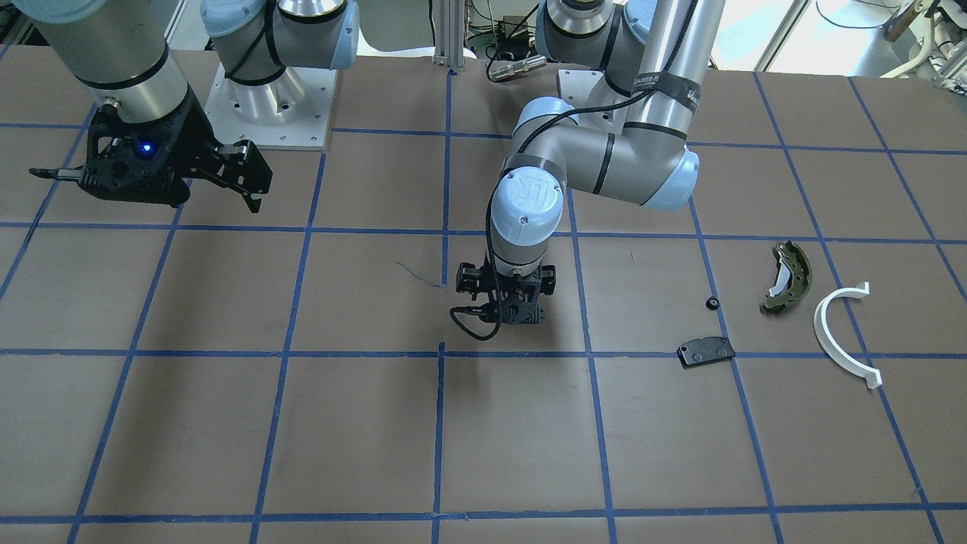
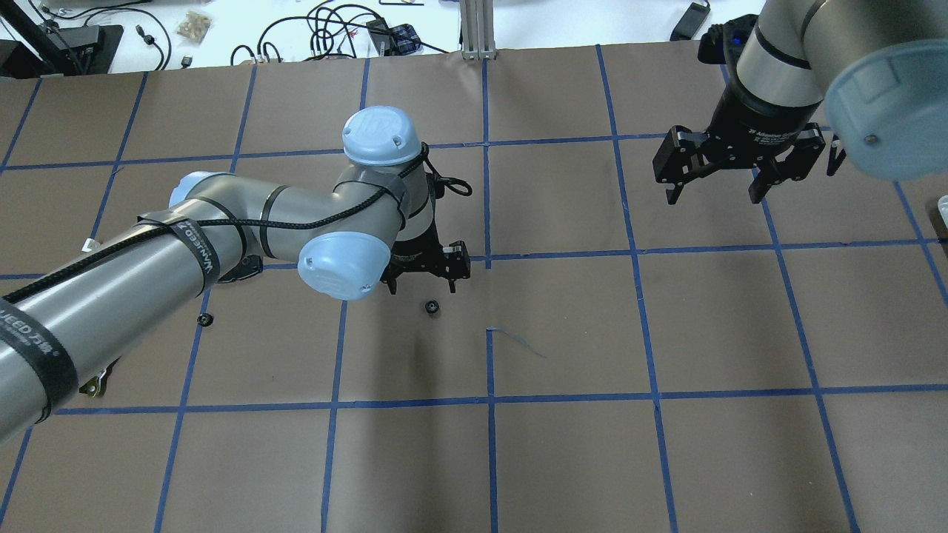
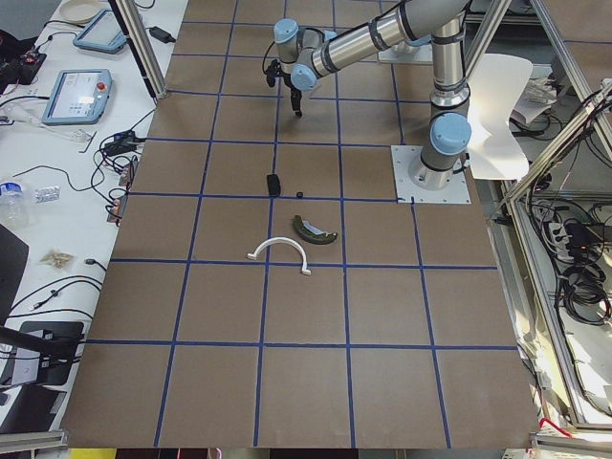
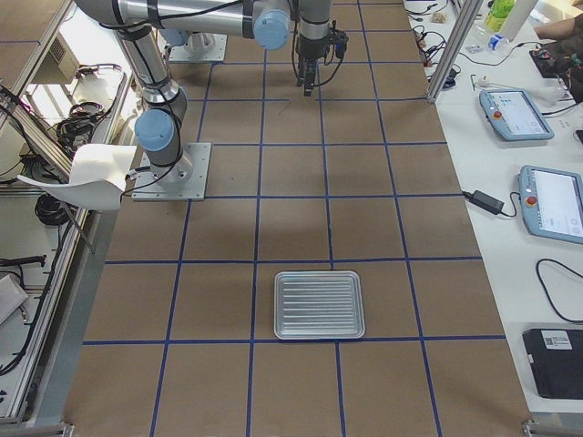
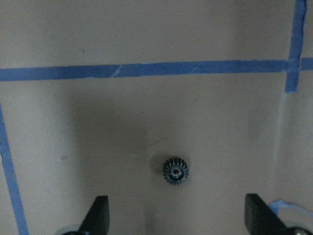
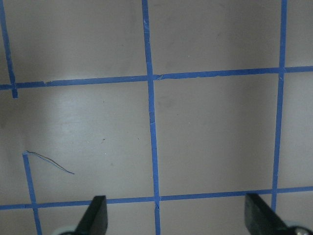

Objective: Place bearing gear from tray to pile

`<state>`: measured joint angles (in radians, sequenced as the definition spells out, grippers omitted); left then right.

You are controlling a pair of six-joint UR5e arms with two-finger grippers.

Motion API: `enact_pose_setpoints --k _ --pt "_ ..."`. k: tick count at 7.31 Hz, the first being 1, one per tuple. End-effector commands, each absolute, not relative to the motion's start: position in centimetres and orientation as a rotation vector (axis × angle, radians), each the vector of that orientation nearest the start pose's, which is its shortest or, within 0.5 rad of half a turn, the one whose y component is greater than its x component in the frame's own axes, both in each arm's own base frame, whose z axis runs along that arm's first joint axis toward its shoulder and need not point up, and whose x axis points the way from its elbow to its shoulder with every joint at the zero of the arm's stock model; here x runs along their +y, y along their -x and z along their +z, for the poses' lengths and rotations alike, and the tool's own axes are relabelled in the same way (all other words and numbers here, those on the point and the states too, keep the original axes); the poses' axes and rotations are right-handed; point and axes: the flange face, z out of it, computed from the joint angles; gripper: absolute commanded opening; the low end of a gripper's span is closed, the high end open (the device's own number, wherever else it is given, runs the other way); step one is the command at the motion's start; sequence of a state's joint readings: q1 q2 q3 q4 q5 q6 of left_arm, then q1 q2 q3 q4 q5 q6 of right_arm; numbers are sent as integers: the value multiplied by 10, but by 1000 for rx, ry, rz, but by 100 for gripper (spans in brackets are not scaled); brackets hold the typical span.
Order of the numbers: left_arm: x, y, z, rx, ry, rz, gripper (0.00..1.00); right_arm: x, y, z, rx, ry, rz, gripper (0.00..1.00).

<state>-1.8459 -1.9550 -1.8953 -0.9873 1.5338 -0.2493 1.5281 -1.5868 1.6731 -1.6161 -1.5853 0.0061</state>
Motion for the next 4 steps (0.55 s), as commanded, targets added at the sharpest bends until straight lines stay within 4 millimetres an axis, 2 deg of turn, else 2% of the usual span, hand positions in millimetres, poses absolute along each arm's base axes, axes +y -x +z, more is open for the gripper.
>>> enact_pose_setpoints --k 1,2,4 --pt "-477 277 174 3144 -45 178 96 -475 -111 450 3151 -79 138 100" --pt "-479 278 175 3151 -43 156 80 -475 -111 450 3151 -76 143 100" --pt "-480 279 168 3148 -38 167 80 -473 -112 452 3151 -76 141 100"
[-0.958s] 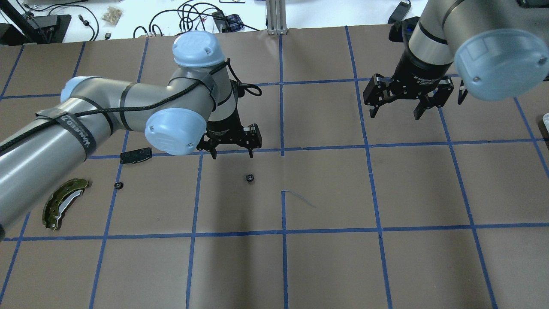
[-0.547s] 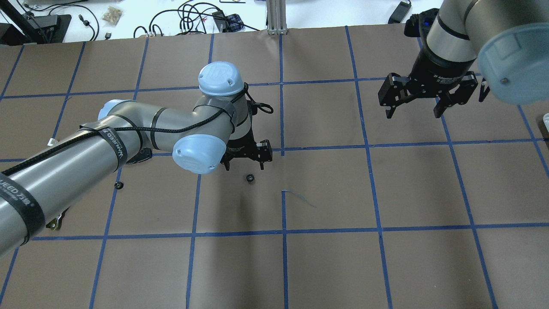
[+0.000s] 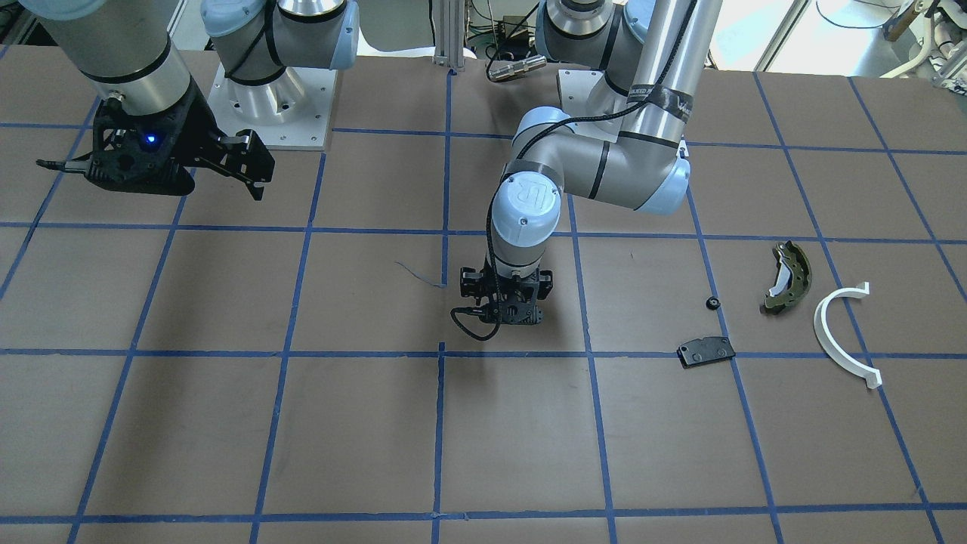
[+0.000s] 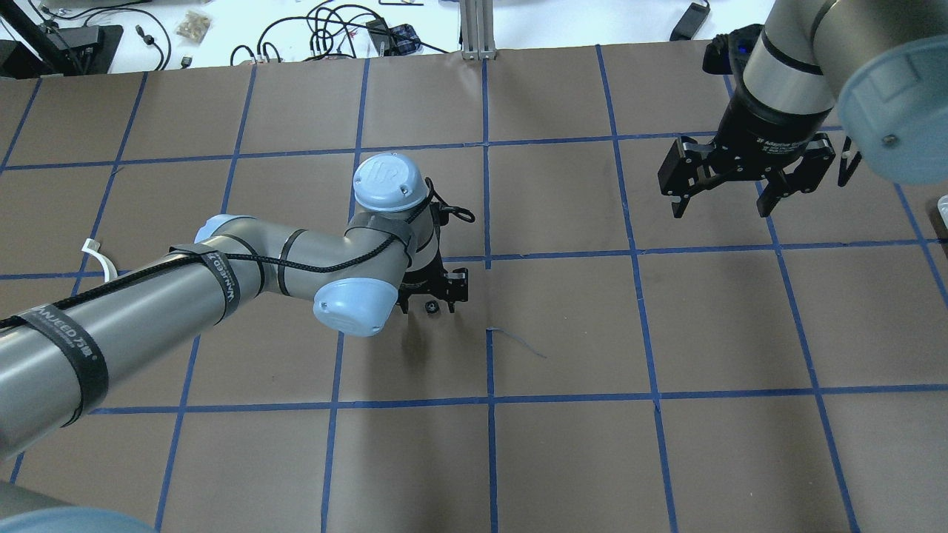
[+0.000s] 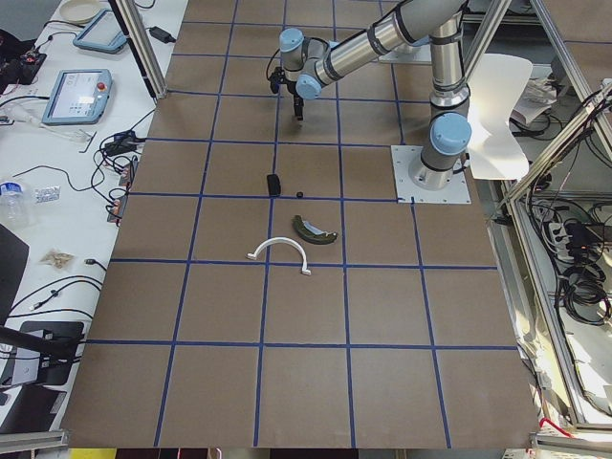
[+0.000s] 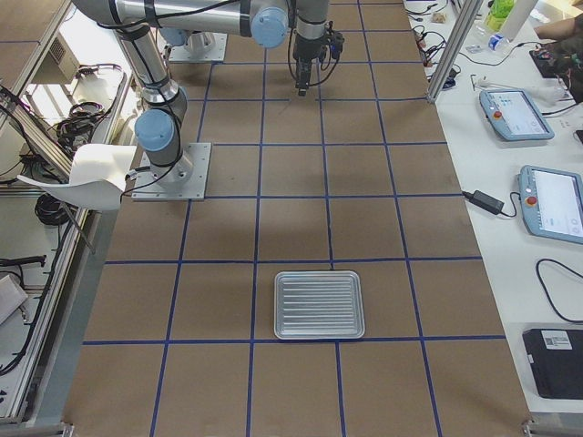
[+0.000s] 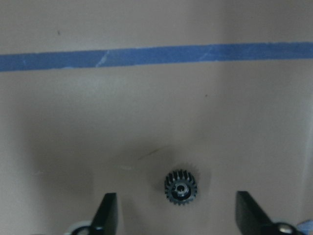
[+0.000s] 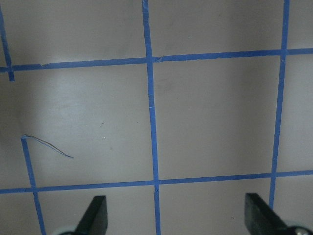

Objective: Place bearing gear from tray to pile

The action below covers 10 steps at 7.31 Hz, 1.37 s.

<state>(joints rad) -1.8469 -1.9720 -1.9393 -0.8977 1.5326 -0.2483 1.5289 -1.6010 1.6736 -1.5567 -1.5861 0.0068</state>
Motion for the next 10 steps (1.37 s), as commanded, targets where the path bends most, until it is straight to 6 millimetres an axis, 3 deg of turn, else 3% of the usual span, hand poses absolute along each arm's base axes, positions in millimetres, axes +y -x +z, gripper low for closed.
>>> enact_pose_setpoints --k 1,2,3,4,5,7,8,9,10 --pt "-482 279 166 3151 -38 156 80 -476 -114 456 3145 -82 112 100" --pt "-483 279 163 3153 -41 147 72 -474 -112 461 3146 -82 95 100" --pt "-485 280 164 3158 -44 124 34 -467 -112 466 3148 -89 78 100" --pt "-486 280 165 3160 -42 114 8 -465 -112 470 3151 -77 66 100" --pt "-486 280 166 3160 -40 104 0 -459 -115 476 3149 -84 46 100" --pt "-487 279 176 3164 -45 76 0 -456 -116 484 3145 -84 17 100" --pt "-497 273 197 3176 -39 10 0 -456 -116 479 3146 -84 31 100" --pt "-518 251 223 3167 28 -13 0 -455 -117 478 3148 -84 46 100" --pt "-529 222 251 3152 37 76 0 -454 -117 477 3146 -80 56 100"
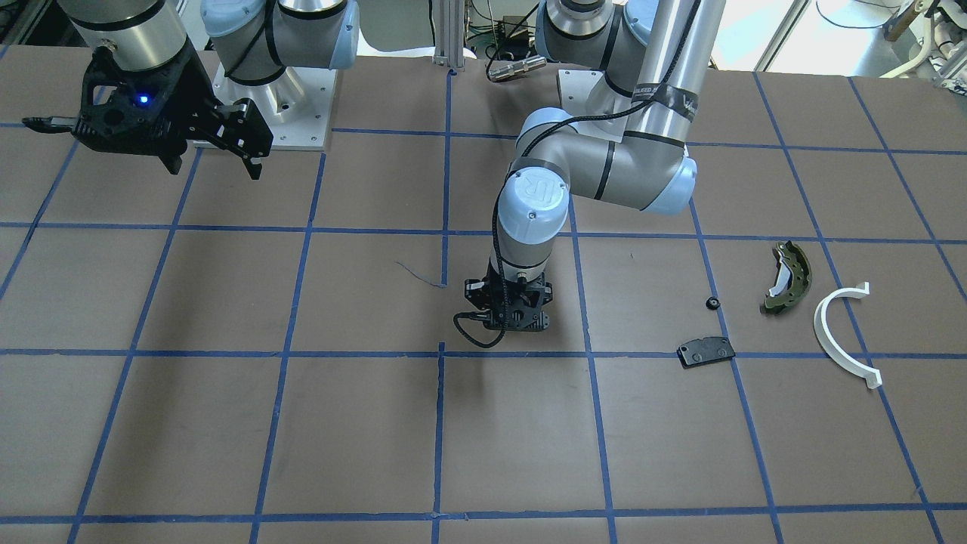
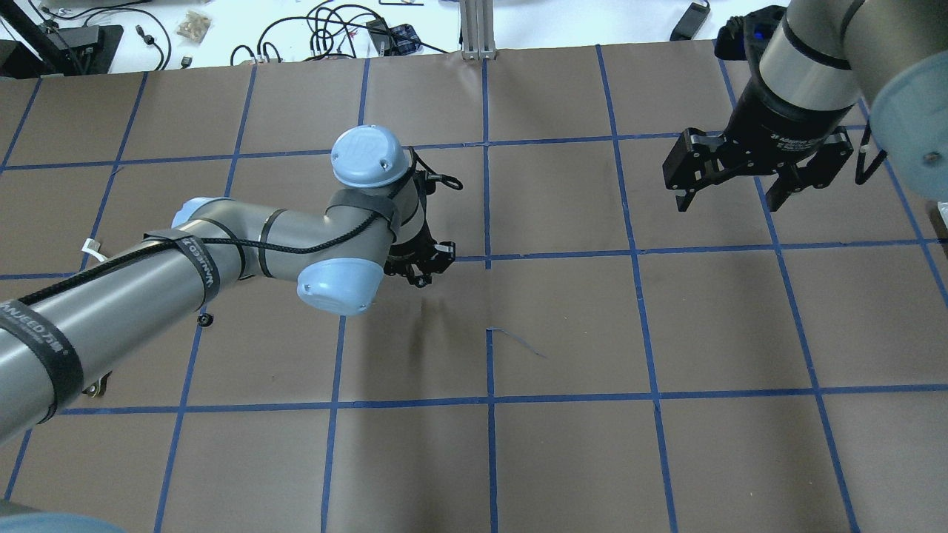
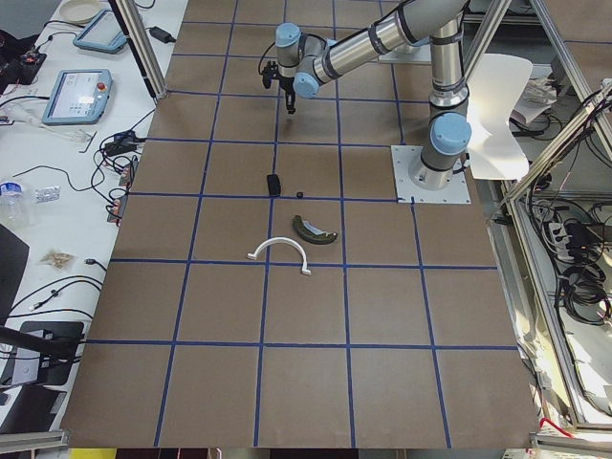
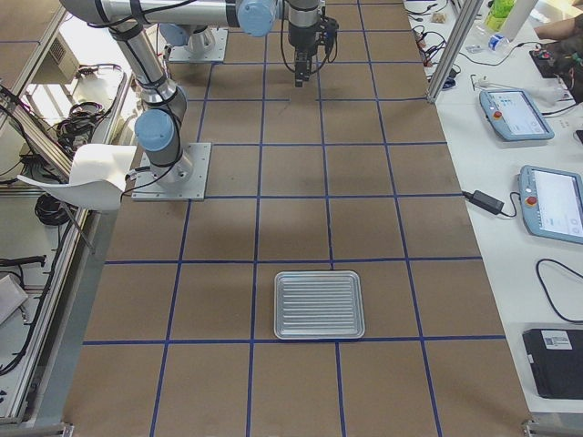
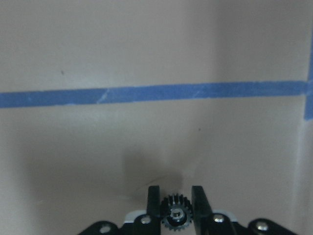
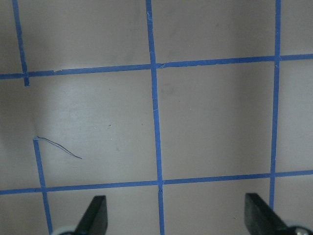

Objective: Place bearing gear from tray to pile

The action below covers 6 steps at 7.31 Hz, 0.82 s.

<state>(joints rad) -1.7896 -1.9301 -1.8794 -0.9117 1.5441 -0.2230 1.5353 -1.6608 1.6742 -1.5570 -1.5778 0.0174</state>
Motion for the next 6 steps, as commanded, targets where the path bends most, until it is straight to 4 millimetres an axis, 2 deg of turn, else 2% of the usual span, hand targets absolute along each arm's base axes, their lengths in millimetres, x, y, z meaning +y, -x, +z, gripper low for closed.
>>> enact_pose_setpoints --k 1,3,4,5,6 --pt "-533 181 272 3143 -1 174 0 -454 -119 477 3146 -72 56 100" --pt "-539 77 294 3010 -131 192 0 -453 -119 476 3146 -65 63 100" --pt "-530 28 286 3017 -179 227 0 -454 -124 473 3099 -56 70 100" --pt "-516 -31 271 3043 -184 255 0 -452 -123 469 3103 -54 80 100" --pt "-514 -80 254 3034 -231 195 0 -452 -124 467 3096 -73 85 100"
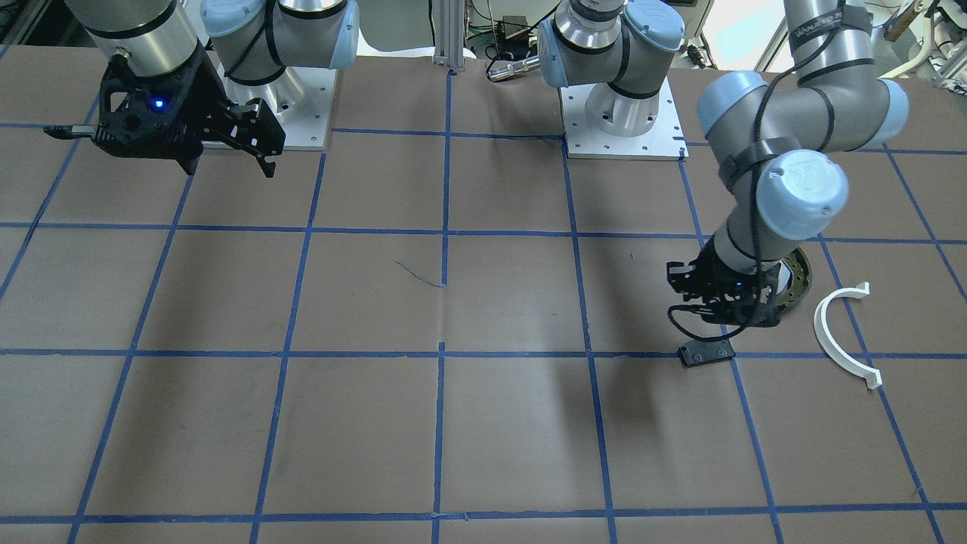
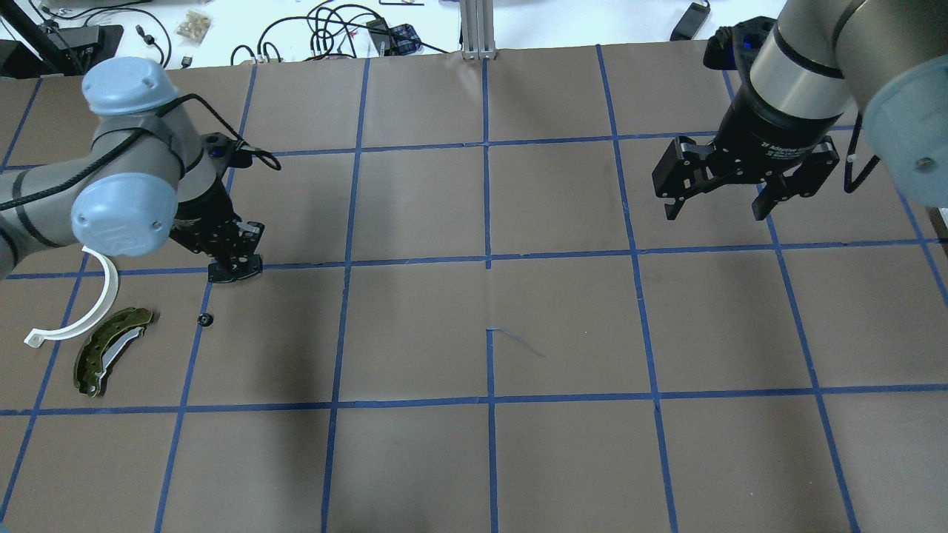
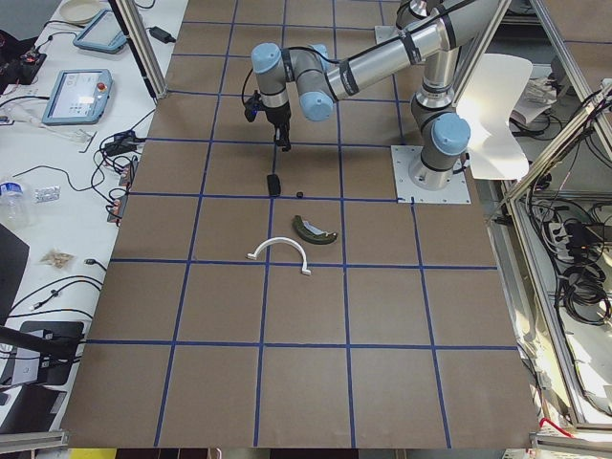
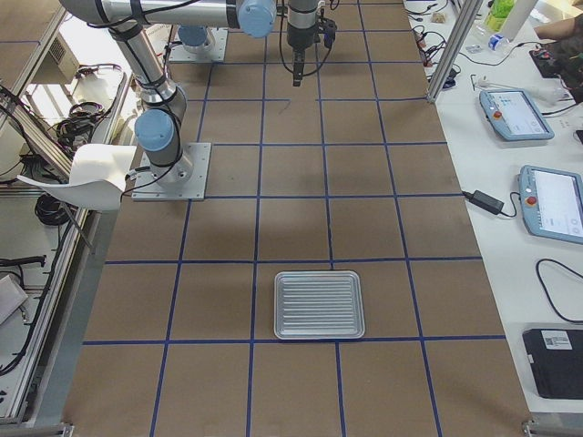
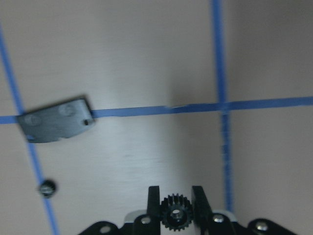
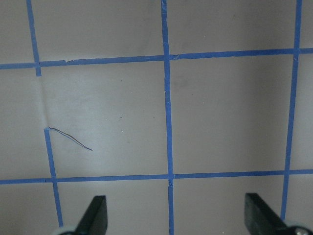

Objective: Place bearing gear from tray to pile

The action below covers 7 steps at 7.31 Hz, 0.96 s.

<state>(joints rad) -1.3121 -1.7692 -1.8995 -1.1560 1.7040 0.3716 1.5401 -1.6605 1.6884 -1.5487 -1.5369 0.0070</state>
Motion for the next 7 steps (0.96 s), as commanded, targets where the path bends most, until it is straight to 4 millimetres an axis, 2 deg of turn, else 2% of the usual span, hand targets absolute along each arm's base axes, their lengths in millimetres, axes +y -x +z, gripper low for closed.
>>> enact_pose_setpoints --k 1,2,3,4,7 --pt "-504 -104 241 3035 -220 169 0 -451 -124 466 3096 -76 92 100" --pt "-490 -103 224 3056 -184 199 0 -451 -124 464 3099 -76 97 100" --pt "-484 -96 212 3063 -89 98 0 -451 -124 464 3093 -76 99 100" --pt "-479 -95 203 3047 -92 51 0 -451 -124 464 3090 -74 97 100" --pt "-482 -98 203 3045 -108 45 0 -451 -123 464 3103 -71 100 100"
